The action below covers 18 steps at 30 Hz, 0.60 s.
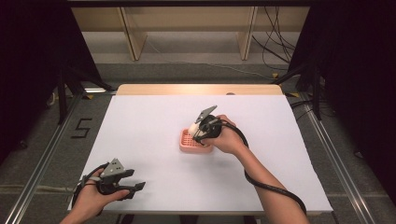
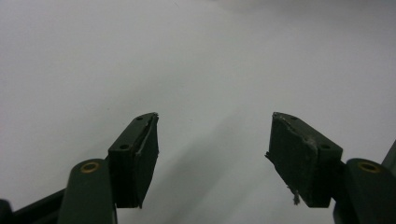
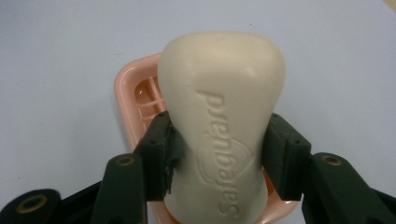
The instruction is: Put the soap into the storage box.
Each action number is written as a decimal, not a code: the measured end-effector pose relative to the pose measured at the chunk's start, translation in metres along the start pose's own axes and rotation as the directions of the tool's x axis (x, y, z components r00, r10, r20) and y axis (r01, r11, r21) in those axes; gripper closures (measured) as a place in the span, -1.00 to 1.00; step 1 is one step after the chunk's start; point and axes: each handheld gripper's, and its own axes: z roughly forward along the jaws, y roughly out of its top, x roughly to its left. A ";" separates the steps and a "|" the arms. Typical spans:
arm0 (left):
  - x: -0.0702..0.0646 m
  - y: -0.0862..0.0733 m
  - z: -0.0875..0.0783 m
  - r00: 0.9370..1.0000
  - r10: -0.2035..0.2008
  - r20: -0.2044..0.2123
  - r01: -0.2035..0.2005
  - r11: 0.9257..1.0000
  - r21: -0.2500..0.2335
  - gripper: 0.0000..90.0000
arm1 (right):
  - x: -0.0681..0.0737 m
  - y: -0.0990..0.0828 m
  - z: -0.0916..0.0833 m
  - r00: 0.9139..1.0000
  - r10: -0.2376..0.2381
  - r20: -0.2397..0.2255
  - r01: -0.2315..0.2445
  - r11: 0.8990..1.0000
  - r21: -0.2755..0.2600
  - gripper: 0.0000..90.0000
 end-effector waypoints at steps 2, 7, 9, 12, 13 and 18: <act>0.000 0.000 0.000 1.000 0.004 0.002 -0.004 1.000 0.001 -0.27 | 0.001 0.000 0.001 1.000 0.010 -0.001 -0.010 1.000 0.008 0.12; 0.000 0.000 -0.001 1.000 0.003 0.006 -0.003 1.000 -0.003 -0.27 | 0.000 0.000 0.004 1.000 -0.003 -0.003 0.003 1.000 0.012 0.12; 0.000 0.000 -0.001 1.000 0.003 0.006 -0.003 1.000 -0.003 -0.27 | 0.001 0.000 0.006 1.000 -0.001 -0.002 0.001 1.000 0.012 0.12; 0.000 0.000 0.000 1.000 0.002 0.006 -0.002 1.000 -0.004 -0.27 | 0.000 0.000 0.006 1.000 -0.001 -0.004 0.001 1.000 0.012 0.12; 0.000 0.000 -0.001 1.000 0.006 0.012 -0.006 1.000 0.002 -0.27 | -0.001 0.000 0.006 1.000 -0.008 -0.004 0.008 1.000 0.012 0.12; 0.000 0.000 -0.001 1.000 0.004 0.014 -0.004 1.000 0.001 -0.27 | -0.001 0.001 0.006 1.000 -0.016 -0.005 0.016 1.000 0.013 0.12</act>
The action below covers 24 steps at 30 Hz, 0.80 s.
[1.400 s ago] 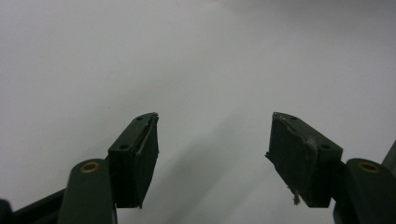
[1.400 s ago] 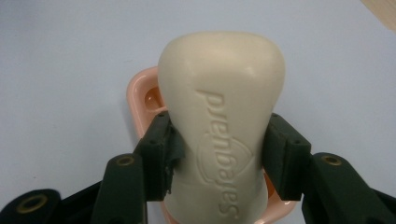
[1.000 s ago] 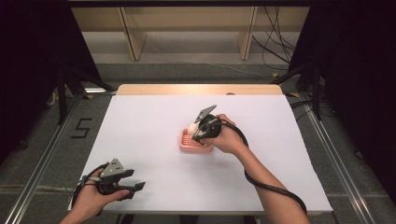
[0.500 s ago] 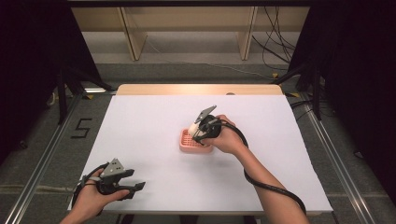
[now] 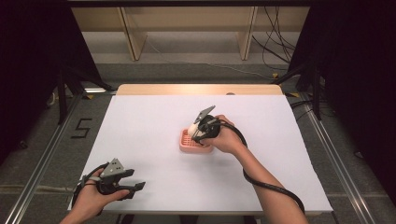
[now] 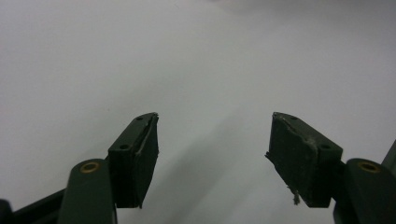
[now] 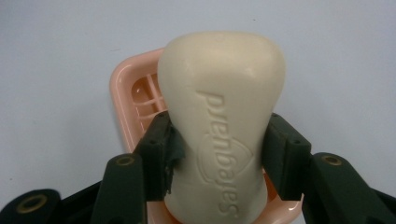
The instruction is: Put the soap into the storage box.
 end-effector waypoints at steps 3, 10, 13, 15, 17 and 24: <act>0.000 0.000 0.001 1.000 -0.002 -0.013 0.002 1.000 0.000 -0.27 | 0.001 0.000 0.001 1.000 0.005 -0.003 -0.005 1.000 0.003 0.12; 0.000 0.000 0.000 1.000 -0.002 -0.004 0.002 1.000 -0.004 -0.27 | 0.001 0.001 0.002 1.000 -0.012 -0.007 0.012 1.000 0.009 0.12; 0.000 0.000 0.000 1.000 0.001 -0.008 -0.001 1.000 0.002 -0.27 | 0.002 0.001 0.003 1.000 -0.005 -0.001 0.005 1.000 0.013 0.12; 0.000 0.000 0.000 1.000 -0.001 -0.006 0.001 1.000 0.002 -0.27 | 0.002 0.001 0.003 1.000 -0.008 -0.003 0.008 1.000 0.014 0.12; 0.000 0.000 0.000 1.000 0.000 -0.007 0.000 1.000 0.001 -0.27 | 0.001 0.002 0.004 1.000 -0.017 -0.006 0.017 1.000 0.014 0.12; -0.001 0.000 0.000 1.000 -0.008 0.000 0.008 1.000 -0.011 -0.27 | 0.001 0.003 0.006 1.000 -0.015 -0.010 0.015 0.999 0.038 0.12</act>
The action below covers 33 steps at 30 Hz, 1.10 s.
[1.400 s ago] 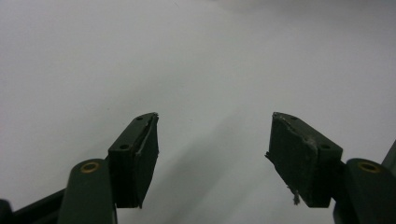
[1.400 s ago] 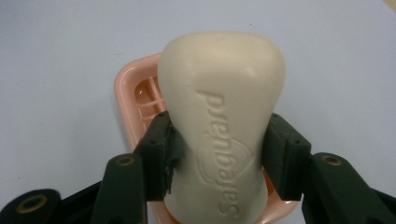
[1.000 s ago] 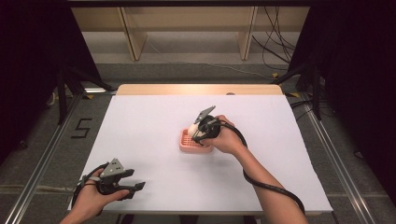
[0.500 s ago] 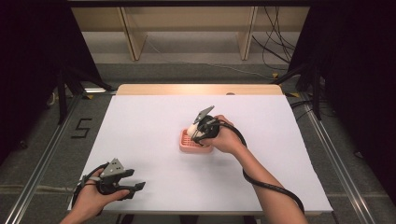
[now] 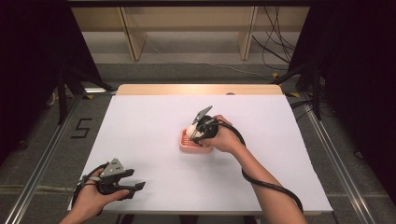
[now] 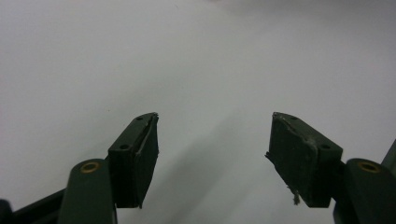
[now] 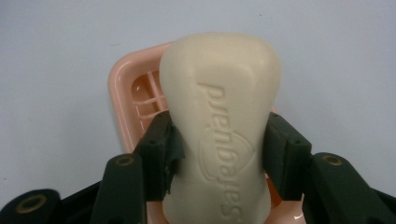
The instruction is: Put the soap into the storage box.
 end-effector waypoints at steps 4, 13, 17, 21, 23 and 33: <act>0.000 0.000 0.000 1.000 0.000 0.001 0.000 1.000 -0.002 -0.27 | 0.000 0.000 0.003 1.000 -0.009 -0.004 0.009 1.000 0.010 0.11; 0.001 0.000 -0.001 1.000 0.008 -0.003 -0.008 1.000 0.007 -0.27 | 0.003 -0.002 0.006 1.000 0.014 -0.016 -0.013 1.000 0.024 0.08; 0.000 0.000 0.000 1.000 0.001 0.002 -0.001 1.000 0.000 -0.27 | 0.003 -0.001 0.005 1.000 -0.004 -0.018 0.004 1.000 0.015 0.05; 0.000 0.000 0.000 1.000 0.001 0.001 -0.001 1.000 -0.001 -0.27 | 0.003 0.001 0.002 1.000 0.007 -0.022 -0.007 1.000 -0.005 0.00; 0.000 0.000 0.000 1.000 0.001 0.001 -0.001 1.000 -0.002 -0.27 | 0.003 0.002 0.001 1.000 0.003 -0.019 -0.003 1.000 -0.017 -0.04; 0.001 0.000 0.000 1.000 0.009 -0.009 -0.009 1.000 0.012 -0.27 | 0.007 -0.006 -0.011 0.996 0.083 -0.023 -0.084 0.996 -0.038 -0.08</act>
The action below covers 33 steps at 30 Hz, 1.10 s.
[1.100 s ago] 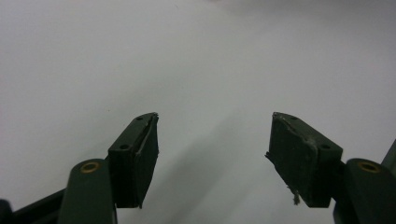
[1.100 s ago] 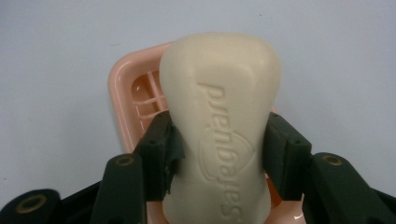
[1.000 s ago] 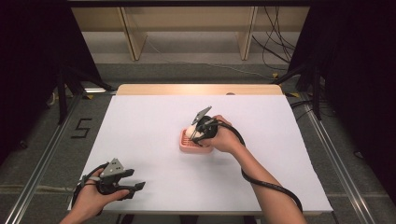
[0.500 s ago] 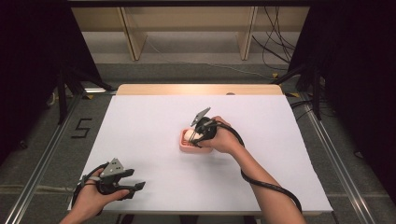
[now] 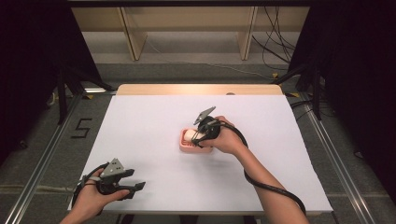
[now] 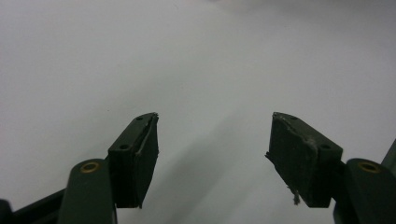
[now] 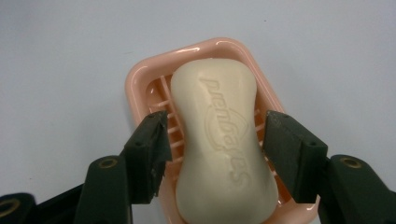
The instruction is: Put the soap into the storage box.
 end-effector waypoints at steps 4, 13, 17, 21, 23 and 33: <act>-0.001 -0.001 0.001 1.000 -0.019 0.003 0.019 1.000 -0.001 -0.27 | -0.002 -0.001 -0.007 1.000 -0.021 0.006 0.021 0.999 -0.033 -0.08; 0.000 -0.001 0.000 1.000 -0.003 0.002 0.003 1.000 -0.001 -0.28 | 0.002 -0.014 -0.023 0.999 -0.009 0.037 0.011 0.999 -0.048 -0.04; 0.000 -0.001 0.000 1.000 -0.004 0.007 0.004 1.000 -0.001 -0.28 | 0.004 -0.023 -0.030 0.999 -0.009 0.032 0.011 0.998 -0.058 -0.02; 0.000 -0.002 0.000 1.000 -0.025 0.004 0.025 1.000 0.000 -0.28 | 0.007 -0.032 -0.034 0.999 0.016 0.031 -0.014 0.998 -0.056 -0.01; 0.000 -0.002 0.000 1.000 -0.024 0.003 0.024 1.000 0.004 -0.28 | 0.008 -0.038 -0.036 0.999 0.018 0.041 -0.016 0.998 -0.058 0.00; 0.001 -0.003 0.001 1.000 -0.013 -0.010 0.013 1.000 0.003 -0.28 | 0.017 -0.062 -0.054 0.996 0.056 0.063 -0.053 0.997 -0.057 0.01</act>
